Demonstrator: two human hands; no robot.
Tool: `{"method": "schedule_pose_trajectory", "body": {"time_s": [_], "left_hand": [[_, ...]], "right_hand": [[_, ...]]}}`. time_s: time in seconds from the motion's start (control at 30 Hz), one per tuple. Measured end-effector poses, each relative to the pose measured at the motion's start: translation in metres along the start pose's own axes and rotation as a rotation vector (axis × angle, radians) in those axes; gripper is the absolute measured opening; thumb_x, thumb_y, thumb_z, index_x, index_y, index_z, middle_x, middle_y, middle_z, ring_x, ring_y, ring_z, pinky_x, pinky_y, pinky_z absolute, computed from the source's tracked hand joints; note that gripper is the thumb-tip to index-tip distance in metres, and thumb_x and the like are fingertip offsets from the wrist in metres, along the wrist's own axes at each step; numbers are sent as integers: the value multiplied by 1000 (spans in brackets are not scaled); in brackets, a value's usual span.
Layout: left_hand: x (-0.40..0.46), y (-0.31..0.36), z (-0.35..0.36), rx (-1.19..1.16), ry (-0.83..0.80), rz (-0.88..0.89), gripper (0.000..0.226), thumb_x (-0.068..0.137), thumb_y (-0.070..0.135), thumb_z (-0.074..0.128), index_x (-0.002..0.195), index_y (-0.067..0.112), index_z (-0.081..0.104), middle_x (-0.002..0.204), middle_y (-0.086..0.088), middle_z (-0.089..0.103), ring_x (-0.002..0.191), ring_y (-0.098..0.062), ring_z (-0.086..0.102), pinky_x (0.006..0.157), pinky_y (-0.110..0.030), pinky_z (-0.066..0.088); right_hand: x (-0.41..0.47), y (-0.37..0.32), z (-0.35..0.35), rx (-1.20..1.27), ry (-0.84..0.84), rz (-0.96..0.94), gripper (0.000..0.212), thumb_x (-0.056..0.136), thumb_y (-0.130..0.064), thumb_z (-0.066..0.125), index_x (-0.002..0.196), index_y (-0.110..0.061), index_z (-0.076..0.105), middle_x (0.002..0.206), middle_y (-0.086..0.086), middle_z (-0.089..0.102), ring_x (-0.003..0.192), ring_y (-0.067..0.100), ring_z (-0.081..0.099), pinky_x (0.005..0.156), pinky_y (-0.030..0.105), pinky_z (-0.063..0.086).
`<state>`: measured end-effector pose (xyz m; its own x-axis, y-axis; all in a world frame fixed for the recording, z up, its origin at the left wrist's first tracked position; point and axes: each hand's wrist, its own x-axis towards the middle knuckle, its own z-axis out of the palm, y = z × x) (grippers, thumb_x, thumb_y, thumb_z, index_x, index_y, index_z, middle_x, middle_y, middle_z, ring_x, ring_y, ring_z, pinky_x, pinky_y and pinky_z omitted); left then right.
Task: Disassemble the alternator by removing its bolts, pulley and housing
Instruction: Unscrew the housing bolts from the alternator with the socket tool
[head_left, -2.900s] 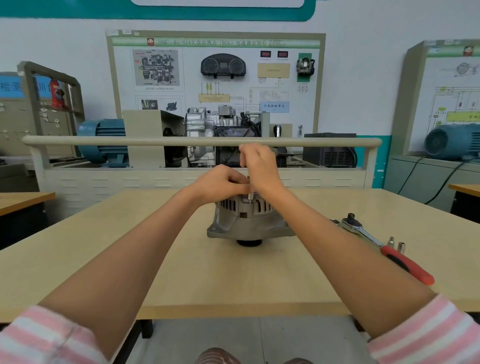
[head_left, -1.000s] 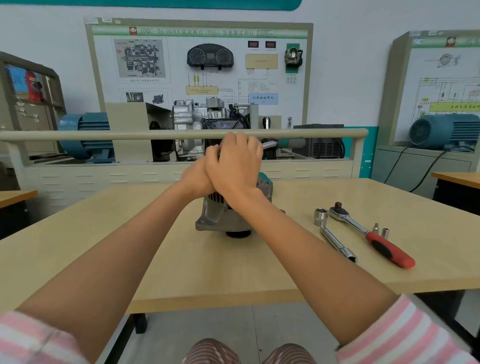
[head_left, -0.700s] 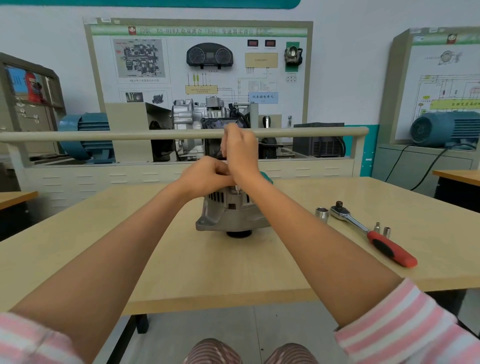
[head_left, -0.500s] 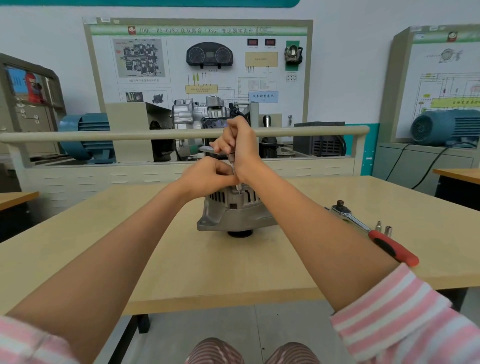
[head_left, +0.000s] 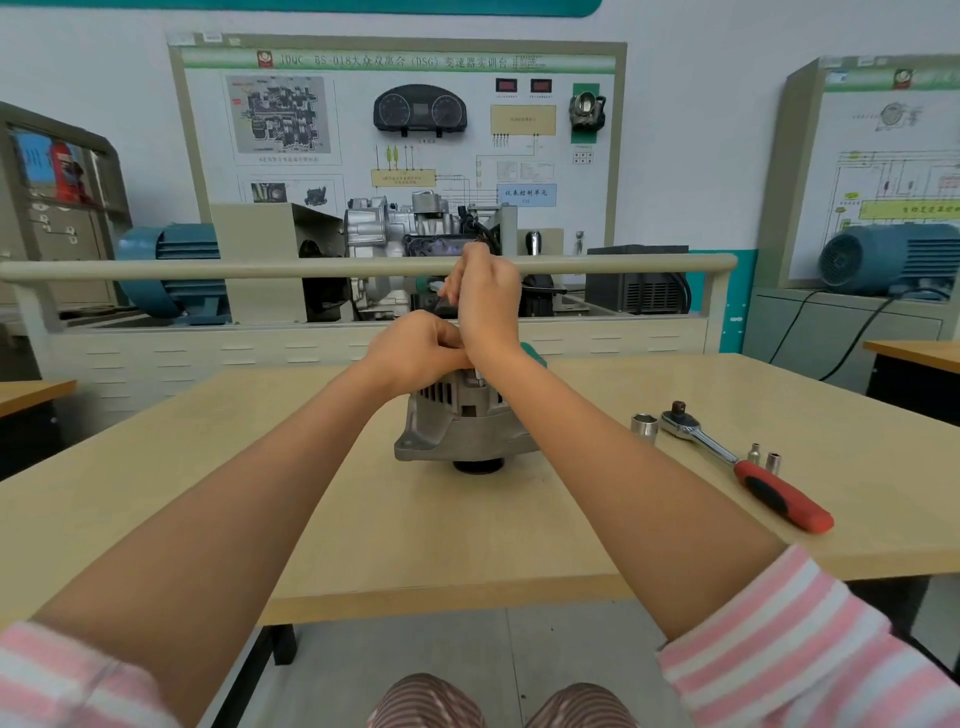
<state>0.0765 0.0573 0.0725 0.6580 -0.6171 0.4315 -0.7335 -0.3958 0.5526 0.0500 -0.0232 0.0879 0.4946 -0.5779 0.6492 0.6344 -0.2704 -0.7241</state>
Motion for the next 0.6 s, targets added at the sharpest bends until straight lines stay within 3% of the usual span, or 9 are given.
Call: {"method": "schedule_pose_trajectory", "body": {"time_s": [0.07,0.13,0.2,0.27,0.33,0.5,0.57,0.6], "left_hand": [[1,-1,0,14,0,-23,36,84,13,66,50,18,56,55,-6,55,59,-23,47,65,-34,36],[1,-1,0,41,8,-24,22,85,10,62,64,4,60,67,-17,59,69,-33,53,67,-39,40],[3,-2,1,96,8,-2,17,90,10,56,98,-3,64,97,-23,65,95,-37,59,85,-47,49],[4,-1,1,185,3,4,29,94,11,52,121,0,57,121,-19,60,115,-33,54,97,-47,44],[4,0,2,201,8,-4,32,95,12,52,125,2,54,125,-18,58,118,-32,51,100,-46,42],[-1,1,0,142,-18,-25,34,92,7,57,125,-2,52,123,-24,57,118,-38,49,101,-49,40],[-1,1,1,143,-16,-29,33,92,7,56,124,-3,52,122,-25,57,117,-39,50,100,-50,41],[-2,2,1,146,-13,-24,32,93,8,55,123,-3,53,121,-25,58,116,-39,51,99,-50,42]], "right_hand": [[-3,3,-1,-131,12,-114,44,96,-10,39,52,-8,44,48,5,39,53,18,40,58,33,39],[-7,4,-4,-289,-36,-247,44,96,-10,41,52,-11,40,49,-2,39,48,8,36,51,21,31],[-10,5,-6,-635,-91,-396,36,95,-15,41,59,-16,44,58,-5,46,58,5,43,62,23,36],[-13,5,-6,-1027,-52,-482,26,94,-22,38,81,-11,59,82,3,61,82,18,53,81,33,36],[-13,3,-4,-1252,-2,-481,31,94,-27,35,101,-9,59,99,7,65,96,24,55,86,36,30],[-8,-4,6,-1534,-44,-412,50,96,-30,32,135,0,37,111,10,64,108,27,54,89,36,32],[-7,-9,7,-1604,-78,-382,49,96,-31,30,132,0,41,107,10,65,103,26,54,88,36,31],[-7,-12,5,-1595,-95,-367,43,97,-33,29,120,-3,50,102,8,65,96,25,54,86,36,31]]}}
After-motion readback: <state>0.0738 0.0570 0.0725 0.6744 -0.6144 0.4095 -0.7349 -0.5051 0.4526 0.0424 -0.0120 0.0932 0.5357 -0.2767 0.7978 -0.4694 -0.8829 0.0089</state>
